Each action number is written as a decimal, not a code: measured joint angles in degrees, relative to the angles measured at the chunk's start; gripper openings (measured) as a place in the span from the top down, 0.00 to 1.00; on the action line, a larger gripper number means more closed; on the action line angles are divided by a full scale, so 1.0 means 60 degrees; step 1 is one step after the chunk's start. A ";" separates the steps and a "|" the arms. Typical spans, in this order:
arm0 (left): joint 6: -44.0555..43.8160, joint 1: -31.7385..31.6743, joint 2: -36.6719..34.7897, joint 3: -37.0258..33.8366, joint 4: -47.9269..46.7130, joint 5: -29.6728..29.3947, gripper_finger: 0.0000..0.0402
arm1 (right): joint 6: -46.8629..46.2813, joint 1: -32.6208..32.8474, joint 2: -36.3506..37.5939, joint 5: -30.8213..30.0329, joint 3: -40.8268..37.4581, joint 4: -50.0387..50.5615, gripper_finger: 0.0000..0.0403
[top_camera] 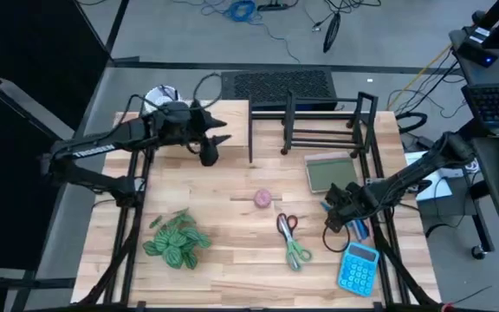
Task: Stock shelves
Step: Put the blue pen into the white pen holder
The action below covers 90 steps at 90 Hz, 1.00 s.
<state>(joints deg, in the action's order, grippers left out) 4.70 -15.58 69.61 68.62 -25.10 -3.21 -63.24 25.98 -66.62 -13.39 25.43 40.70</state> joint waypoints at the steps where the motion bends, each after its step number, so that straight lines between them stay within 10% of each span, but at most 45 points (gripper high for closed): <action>1: -0.0002 0.0030 0.0050 0.0000 0.0015 -0.0002 0.56 | 0.0001 0.0000 -0.0020 -0.0001 0.0000 -0.0021 0.58; 90: -0.0232 0.1868 0.3708 -0.0002 0.1935 0.0002 0.56 | -0.0071 0.0058 -0.0272 0.0388 0.0011 -0.0412 0.58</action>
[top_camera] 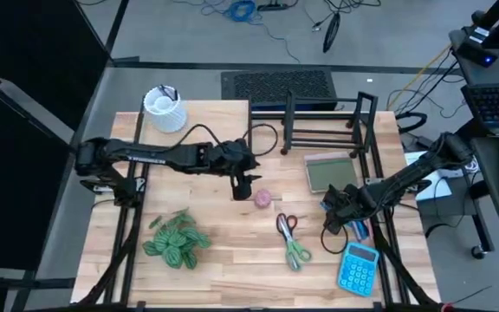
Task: Stock shelves
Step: Put the blue pen into the white pen holder
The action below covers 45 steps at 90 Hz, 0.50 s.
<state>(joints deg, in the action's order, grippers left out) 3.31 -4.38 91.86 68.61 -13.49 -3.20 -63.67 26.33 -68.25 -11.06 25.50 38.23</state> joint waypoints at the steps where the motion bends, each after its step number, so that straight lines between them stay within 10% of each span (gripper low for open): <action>1: 0.0000 0.0007 0.0018 0.0002 0.0019 0.0000 0.56 | -0.0002 0.0000 0.0001 -0.0012 0.0001 0.0020 0.58; 45: 0.0004 0.0094 0.0273 -0.0001 0.0144 -0.0004 0.56 | -0.0121 0.0034 0.0045 -0.0154 -0.0542 -0.0690 0.71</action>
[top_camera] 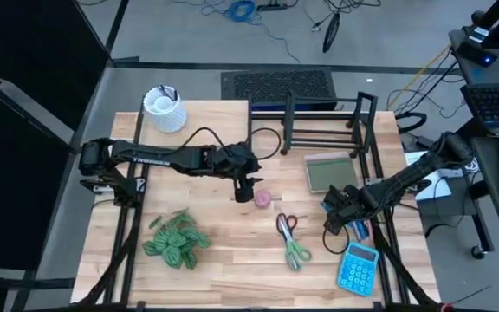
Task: Stock shelves
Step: Put the blue pen into the white pen holder
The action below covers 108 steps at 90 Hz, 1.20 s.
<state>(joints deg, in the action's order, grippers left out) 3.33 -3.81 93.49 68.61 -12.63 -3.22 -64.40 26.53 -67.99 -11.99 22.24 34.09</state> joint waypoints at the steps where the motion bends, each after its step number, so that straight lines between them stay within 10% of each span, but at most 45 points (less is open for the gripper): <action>1: 0.0000 0.0000 0.0000 -0.0001 0.0005 0.0000 0.56 | -0.0026 0.0001 0.0000 0.0014 -0.0009 -0.0022 0.72; 22: 0.0007 -0.0002 0.0000 0.0000 0.0052 0.0000 0.56 | -0.0067 0.0002 0.0000 0.0106 -0.0055 -0.0394 0.96; 108: 0.0014 0.0018 -0.0004 0.0002 0.0763 0.0181 0.56 | 0.2053 -0.0116 0.0291 -0.0450 0.1102 -0.1301 0.98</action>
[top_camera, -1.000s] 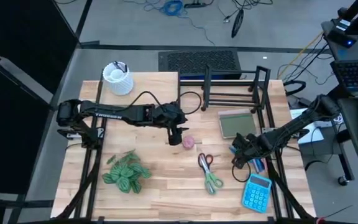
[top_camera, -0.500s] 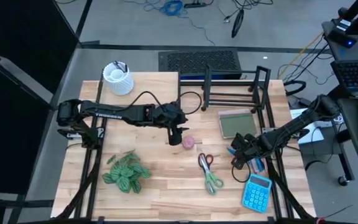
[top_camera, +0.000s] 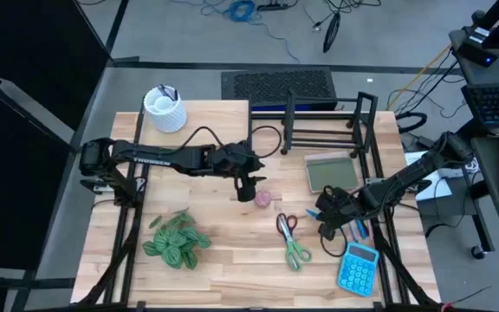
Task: Stock shelves
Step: Put the blue pen into the white pen holder
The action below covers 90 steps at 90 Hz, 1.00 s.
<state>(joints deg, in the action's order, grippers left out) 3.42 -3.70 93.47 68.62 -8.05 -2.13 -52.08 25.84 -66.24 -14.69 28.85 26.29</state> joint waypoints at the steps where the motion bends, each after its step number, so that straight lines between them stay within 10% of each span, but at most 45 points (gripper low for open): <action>1: -0.0001 0.0000 0.0000 -0.0001 0.0039 0.0058 0.56 | 0.0047 -0.0010 0.0000 -0.0034 0.0029 -0.0006 0.98; 57: -0.1274 0.0003 -0.0007 -0.0001 0.2279 0.1183 0.56 | 0.4487 -0.0571 0.0036 -0.6258 0.1887 -0.1964 0.98; 90: -0.1278 0.0233 -0.0011 -0.0003 0.3747 0.1206 0.56 | 0.8033 -0.0741 0.0039 -0.6544 0.2030 -0.5616 0.99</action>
<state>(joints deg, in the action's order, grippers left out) -4.25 -2.31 93.41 68.60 14.43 5.10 -3.88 21.39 -66.00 -53.95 41.04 -7.40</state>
